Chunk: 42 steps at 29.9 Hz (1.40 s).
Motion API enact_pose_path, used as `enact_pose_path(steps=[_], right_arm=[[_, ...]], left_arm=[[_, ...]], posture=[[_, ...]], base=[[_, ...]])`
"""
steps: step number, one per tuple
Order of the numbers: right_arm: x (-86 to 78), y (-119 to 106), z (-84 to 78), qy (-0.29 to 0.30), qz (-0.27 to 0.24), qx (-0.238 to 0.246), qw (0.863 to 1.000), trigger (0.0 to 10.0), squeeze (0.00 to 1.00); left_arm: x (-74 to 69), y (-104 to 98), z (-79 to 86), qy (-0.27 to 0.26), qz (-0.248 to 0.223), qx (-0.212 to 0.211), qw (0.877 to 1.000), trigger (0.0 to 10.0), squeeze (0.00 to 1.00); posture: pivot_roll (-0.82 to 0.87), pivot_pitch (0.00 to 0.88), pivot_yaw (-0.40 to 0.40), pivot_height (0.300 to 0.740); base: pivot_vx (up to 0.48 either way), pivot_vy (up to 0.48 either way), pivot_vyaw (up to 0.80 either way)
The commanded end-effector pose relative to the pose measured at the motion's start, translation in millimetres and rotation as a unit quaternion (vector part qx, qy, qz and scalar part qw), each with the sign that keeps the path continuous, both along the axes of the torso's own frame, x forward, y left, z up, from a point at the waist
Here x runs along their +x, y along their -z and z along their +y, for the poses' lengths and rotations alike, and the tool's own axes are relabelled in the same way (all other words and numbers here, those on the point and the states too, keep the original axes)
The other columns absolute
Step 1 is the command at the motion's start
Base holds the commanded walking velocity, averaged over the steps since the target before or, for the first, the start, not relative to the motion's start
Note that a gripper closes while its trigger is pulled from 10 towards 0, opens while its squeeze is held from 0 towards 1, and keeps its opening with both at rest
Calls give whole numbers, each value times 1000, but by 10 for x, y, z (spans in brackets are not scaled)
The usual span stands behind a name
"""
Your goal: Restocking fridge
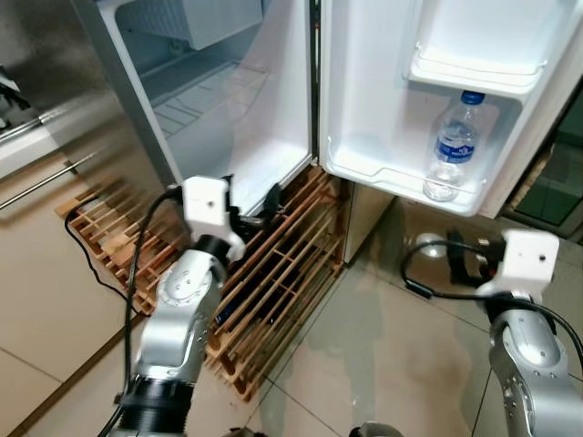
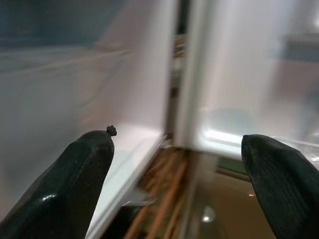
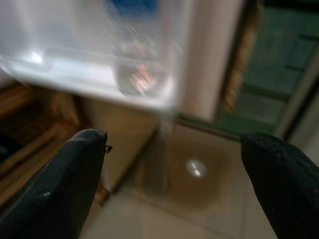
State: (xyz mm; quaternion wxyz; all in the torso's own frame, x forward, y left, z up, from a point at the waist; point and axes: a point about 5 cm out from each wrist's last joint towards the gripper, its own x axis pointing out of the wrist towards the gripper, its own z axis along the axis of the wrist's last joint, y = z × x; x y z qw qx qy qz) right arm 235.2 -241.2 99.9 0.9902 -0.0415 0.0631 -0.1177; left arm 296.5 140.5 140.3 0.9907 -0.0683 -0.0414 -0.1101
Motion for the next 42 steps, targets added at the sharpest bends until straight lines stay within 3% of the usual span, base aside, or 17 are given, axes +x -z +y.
enact_pose_path(steps=[1,4,14,25,29,31,37,41,42], right_arm=[[7,-58,2,-14,-30,-20,999,10000,0],[-56,45,30,-45,-28,-51,997,10000,0],[20,149,111,-90,-24,-46,995,10000,0],[43,129,-152,-20,-20,-64,998,10000,0],[38,130,-169,-22,-19,-72,997,10000,0],[17,146,-181,-22,-18,-73,997,10000,0],[-74,252,-233,-18,-2,-76,997,10000,0],[-276,584,-473,22,92,-56,994,10000,0],[-276,584,-473,22,92,-56,994,10000,0]], left_arm=[[-13,-3,67,-17,4,-10,1000,10000,0],[-52,55,99,-33,17,-27,999,10000,0],[-61,33,51,-31,11,-33,999,10000,0],[161,69,55,-79,40,-3,996,10000,0],[177,31,23,-66,28,-3,997,10000,0],[166,-14,-6,-50,12,-30,998,10000,0],[151,10,-38,-48,15,-27,998,10000,0],[153,111,-17,-59,40,-13,997,10000,0],[153,111,-17,-59,40,-13,997,10000,0]], posture=[[-163,0,79,740],[-153,0,73,740],[-149,0,66,740],[-163,0,75,740],[-165,0,75,740],[-165,0,75,740],[-168,0,76,740],[-171,0,75,740],[-171,0,75,740]], base=[[0,-454,0],[0,-440,0],[0,-434,0],[258,-207,300],[0,0,644],[0,0,638],[456,0,630],[209,-60,139],[0,0,0]])
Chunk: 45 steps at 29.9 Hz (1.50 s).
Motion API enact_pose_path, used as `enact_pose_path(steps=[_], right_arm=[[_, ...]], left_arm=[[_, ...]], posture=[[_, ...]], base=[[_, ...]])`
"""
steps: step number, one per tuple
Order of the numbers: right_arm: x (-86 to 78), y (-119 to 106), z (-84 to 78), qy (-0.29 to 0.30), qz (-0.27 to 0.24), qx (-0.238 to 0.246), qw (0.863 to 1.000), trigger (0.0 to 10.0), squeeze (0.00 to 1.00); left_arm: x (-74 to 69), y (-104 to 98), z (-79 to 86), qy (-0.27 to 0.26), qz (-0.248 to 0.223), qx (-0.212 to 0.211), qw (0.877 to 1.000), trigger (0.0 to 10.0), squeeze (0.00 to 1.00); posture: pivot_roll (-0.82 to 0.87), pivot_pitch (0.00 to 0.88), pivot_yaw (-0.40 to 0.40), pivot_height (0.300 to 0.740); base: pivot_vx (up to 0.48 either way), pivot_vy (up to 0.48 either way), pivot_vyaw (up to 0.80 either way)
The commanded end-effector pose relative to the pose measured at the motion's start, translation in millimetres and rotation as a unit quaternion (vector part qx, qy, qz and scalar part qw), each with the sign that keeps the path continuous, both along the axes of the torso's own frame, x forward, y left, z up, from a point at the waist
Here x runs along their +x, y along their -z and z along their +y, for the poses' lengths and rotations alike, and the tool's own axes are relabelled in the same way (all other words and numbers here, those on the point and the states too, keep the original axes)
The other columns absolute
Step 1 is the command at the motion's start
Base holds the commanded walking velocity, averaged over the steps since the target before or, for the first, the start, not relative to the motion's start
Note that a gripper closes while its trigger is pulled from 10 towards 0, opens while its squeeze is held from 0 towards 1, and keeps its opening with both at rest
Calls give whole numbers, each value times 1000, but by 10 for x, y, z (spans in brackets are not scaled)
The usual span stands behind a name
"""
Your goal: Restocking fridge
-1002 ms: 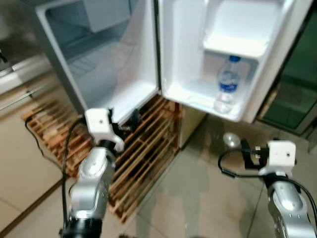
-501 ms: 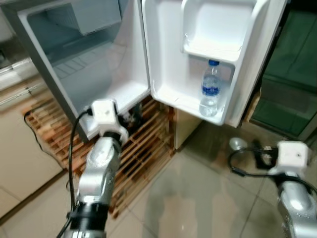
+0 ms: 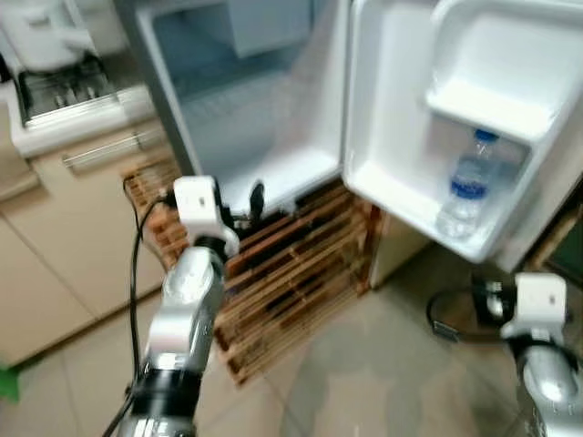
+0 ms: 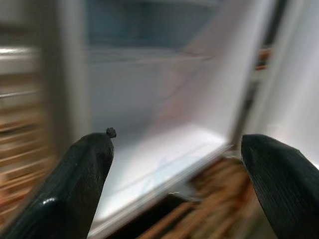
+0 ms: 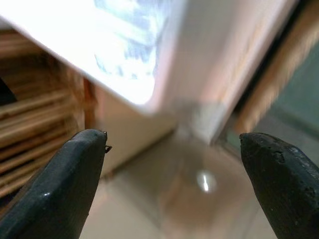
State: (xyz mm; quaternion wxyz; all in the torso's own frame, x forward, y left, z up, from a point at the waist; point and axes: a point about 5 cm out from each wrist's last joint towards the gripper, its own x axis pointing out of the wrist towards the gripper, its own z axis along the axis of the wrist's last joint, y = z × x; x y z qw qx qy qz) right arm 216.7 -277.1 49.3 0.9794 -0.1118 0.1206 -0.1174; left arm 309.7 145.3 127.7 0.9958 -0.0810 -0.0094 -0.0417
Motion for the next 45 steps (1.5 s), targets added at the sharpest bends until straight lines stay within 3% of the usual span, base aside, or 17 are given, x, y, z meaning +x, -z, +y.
enact_pose_path(steps=[1,3,5,6,7,9,10,16,20,24,32,33,42,45], right_arm=[[-166,201,-199,38,67,14,997,10000,0],[-316,351,-472,100,130,2,987,10000,0],[-390,317,-757,166,140,-20,976,10000,0],[-390,317,-757,166,140,-20,976,10000,0],[-360,195,-951,204,124,-49,970,10000,0],[-317,96,-1046,221,111,-63,967,10000,0],[-225,-127,-1231,250,85,-94,960,10000,0],[-69,-496,-1468,267,47,-142,952,10000,0],[152,-1003,-1652,269,-17,-200,942,10000,0],[449,-1370,-1541,210,-92,-191,955,10000,0],[739,-1494,-1366,122,-117,-144,975,10000,0],[816,-1540,-1305,92,-130,-121,980,10000,0],[1037,-1679,-1103,24,-163,-60,984,10000,0],[1207,-1693,-845,-42,-178,-28,983,10000,0]], left_arm=[[31,2,-54,9,6,-5,1000,10000,0],[70,120,-20,15,40,24,999,10000,0],[114,274,52,8,90,47,995,10000,0],[114,274,52,8,90,47,995,10000,0],[142,344,122,-3,114,43,993,10000,0],[154,379,155,-4,127,50,991,10000,0],[168,419,210,-10,141,52,989,10000,0],[174,435,197,4,147,55,988,10000,0],[161,503,102,33,156,61,985,10000,0],[93,604,80,41,173,74,981,10000,0],[80,702,132,30,197,108,974,10000,0],[98,677,135,31,191,111,975,10000,0],[107,565,257,23,170,118,978,10000,0],[65,549,275,33,166,130,977,10000,0]], posture=[[-171,0,74,740],[-171,0,74,740],[-171,0,75,740],[-171,0,75,740],[-176,0,82,740],[-175,0,85,740],[-176,0,92,740],[-172,0,101,740],[-168,0,100,740],[-169,0,95,740],[-166,0,102,740],[-156,0,99,740],[-101,0,118,740],[-81,0,111,740]], base=[[0,0,0],[0,0,0],[0,0,0],[0,0,0],[0,0,0],[0,0,0],[0,0,0],[0,0,0],[0,0,0],[0,0,0],[0,0,0],[0,0,0],[0,0,0],[0,0,0]])
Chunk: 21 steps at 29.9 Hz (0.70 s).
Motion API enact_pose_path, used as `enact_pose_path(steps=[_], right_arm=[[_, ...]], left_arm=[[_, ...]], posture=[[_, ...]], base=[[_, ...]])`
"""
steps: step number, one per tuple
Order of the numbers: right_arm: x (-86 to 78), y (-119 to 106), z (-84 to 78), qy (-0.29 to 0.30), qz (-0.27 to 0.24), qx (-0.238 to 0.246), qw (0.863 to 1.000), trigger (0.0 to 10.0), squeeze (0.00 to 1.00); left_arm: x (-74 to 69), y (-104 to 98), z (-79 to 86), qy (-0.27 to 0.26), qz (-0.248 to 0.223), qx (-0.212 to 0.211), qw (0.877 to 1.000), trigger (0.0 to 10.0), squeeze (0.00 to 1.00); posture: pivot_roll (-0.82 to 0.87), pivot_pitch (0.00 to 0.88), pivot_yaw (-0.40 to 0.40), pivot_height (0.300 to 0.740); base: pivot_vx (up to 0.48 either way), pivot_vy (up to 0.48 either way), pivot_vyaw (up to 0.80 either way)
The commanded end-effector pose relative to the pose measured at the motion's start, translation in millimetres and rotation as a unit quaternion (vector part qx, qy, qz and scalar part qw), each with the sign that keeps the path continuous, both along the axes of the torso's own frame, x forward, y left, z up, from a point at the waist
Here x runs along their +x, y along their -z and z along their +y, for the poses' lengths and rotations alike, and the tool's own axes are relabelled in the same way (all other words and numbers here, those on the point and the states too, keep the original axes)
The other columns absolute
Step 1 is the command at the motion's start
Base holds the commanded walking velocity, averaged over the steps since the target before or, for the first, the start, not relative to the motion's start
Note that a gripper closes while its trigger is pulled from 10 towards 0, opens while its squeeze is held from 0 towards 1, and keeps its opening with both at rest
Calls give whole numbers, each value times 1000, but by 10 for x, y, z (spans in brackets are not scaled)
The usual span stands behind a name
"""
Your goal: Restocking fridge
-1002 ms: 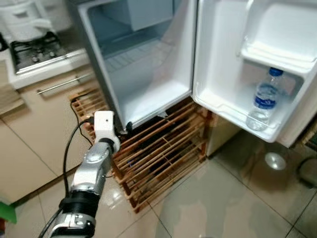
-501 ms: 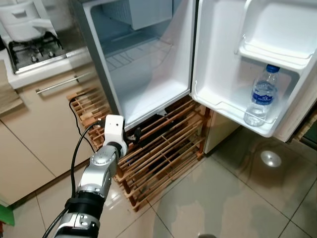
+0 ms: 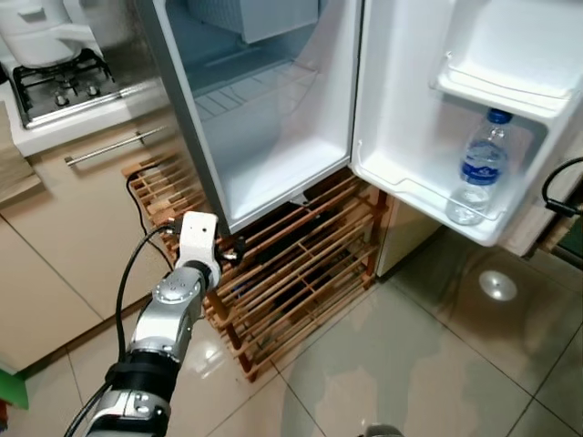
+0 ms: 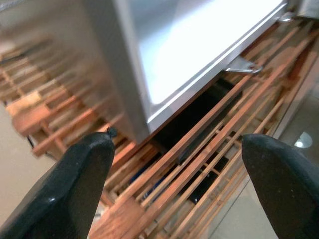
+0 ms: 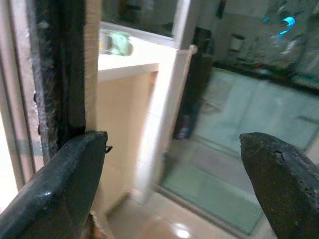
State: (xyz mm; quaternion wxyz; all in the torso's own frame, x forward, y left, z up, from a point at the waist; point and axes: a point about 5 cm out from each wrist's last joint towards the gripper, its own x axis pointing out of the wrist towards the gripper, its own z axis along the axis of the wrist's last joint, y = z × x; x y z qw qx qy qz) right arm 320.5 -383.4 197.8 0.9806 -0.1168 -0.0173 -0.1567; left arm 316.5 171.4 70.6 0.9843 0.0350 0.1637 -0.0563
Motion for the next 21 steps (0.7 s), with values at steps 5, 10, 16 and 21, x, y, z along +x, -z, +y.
enact_pose_path(steps=[5,10,16,21], right_arm=[[327,-158,982,-245,-64,11,967,10000,0],[124,-84,1800,-389,-64,68,917,10000,0],[-302,284,2451,-479,-7,156,864,10000,0],[-289,413,2284,-416,31,151,896,10000,0]], left_arm=[[-100,8,32,12,12,12,1000,10000,0],[-349,356,74,29,149,40,988,10000,0],[-689,635,225,-16,234,12,972,10000,0],[-692,554,533,-139,201,56,968,10000,0]], posture=[[-85,7,102,740],[-92,17,91,740],[-92,8,52,740],[-78,0,38,740]], base=[[0,0,0],[0,0,0],[0,0,0],[0,0,0]])
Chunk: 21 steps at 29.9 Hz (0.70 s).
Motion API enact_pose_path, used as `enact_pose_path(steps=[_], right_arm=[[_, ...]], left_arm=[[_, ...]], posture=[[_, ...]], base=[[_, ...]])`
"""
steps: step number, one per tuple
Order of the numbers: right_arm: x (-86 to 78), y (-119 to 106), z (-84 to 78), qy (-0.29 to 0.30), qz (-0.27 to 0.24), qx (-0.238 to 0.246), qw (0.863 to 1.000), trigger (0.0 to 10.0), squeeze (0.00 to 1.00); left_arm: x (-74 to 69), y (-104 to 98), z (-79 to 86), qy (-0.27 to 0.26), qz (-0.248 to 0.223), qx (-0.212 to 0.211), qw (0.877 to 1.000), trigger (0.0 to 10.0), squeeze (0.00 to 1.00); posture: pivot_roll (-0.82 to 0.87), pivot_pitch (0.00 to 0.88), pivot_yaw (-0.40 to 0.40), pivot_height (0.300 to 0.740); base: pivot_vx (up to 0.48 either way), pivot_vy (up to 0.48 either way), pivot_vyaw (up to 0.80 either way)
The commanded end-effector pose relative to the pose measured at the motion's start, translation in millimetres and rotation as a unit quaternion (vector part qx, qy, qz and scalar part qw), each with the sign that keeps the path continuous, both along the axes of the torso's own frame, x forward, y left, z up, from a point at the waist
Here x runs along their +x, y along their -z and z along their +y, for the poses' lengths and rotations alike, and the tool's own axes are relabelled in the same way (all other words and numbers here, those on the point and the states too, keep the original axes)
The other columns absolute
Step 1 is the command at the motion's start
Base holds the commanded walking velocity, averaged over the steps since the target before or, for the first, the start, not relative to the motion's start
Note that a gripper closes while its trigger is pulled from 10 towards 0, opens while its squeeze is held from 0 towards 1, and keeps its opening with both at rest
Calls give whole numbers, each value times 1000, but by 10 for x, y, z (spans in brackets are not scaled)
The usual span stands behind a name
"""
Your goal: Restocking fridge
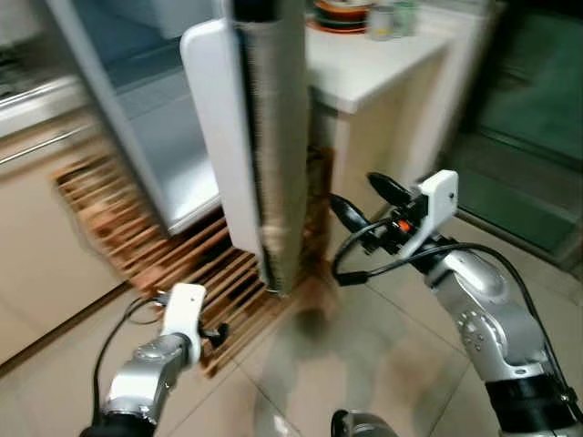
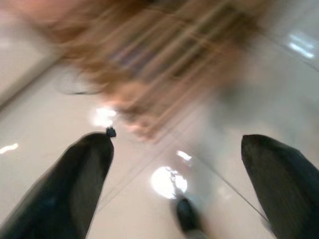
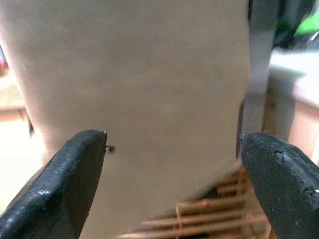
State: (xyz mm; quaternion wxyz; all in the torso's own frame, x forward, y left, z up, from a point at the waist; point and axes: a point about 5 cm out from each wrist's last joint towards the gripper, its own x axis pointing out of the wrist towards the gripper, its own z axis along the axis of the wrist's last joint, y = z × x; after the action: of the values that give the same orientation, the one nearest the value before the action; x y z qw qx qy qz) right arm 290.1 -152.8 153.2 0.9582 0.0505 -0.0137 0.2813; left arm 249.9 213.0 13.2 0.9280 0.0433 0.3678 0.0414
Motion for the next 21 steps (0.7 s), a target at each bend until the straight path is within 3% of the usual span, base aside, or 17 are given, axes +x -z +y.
enact_pose_path(steps=[1,5,7,8,9,10,11,12,13,14,17,21], right_arm=[[16,-22,-22,16,7,-5,1000,10000,0],[48,8,-39,53,15,-14,998,10000,0],[90,9,-109,100,-3,-40,994,10000,0],[131,39,-228,168,-14,-61,984,10000,0],[131,39,-228,168,-14,-61,984,10000,0],[143,61,-289,203,-15,-66,977,10000,0],[94,140,-352,248,-16,-79,965,10000,0],[94,140,-352,248,-16,-79,965,10000,0],[41,189,-357,256,-11,-78,963,10000,0],[21,209,-371,265,-8,-79,961,10000,0],[1,260,-470,301,1,-85,950,10000,0],[31,251,-552,318,-7,-89,944,10000,0]], left_arm=[[-41,-26,163,-53,-7,33,998,10000,0],[-43,-81,244,-87,-33,35,995,10000,0],[34,-185,210,-92,-76,14,993,10000,0],[154,-351,136,-81,-138,-8,987,10000,0],[154,-351,136,-81,-138,-8,987,10000,0],[213,-448,96,-73,-173,-18,982,10000,0],[358,-780,-44,-41,-272,-40,961,10000,0],[358,-780,-44,-41,-272,-40,961,10000,0],[413,-988,-147,-17,-328,-51,943,10000,0],[434,-1086,-198,-2,-351,-53,935,10000,0],[485,-1263,-329,34,-389,-52,919,10000,0],[561,-1300,-362,30,-396,-68,915,10000,0]], posture=[[-76,0,38,740],[-62,0,28,740],[-57,0,25,740],[-57,0,22,740],[-57,0,22,740],[-57,0,22,740],[-66,0,23,740],[-66,0,23,740],[-78,0,29,740],[-80,0,30,740],[-95,0,31,740],[-106,0,28,740]], base=[[0,0,0],[0,0,0],[0,0,0],[0,0,0],[0,0,0],[0,0,0],[0,0,0],[0,0,0],[0,480,0],[0,480,0],[0,480,0],[0,480,0]])
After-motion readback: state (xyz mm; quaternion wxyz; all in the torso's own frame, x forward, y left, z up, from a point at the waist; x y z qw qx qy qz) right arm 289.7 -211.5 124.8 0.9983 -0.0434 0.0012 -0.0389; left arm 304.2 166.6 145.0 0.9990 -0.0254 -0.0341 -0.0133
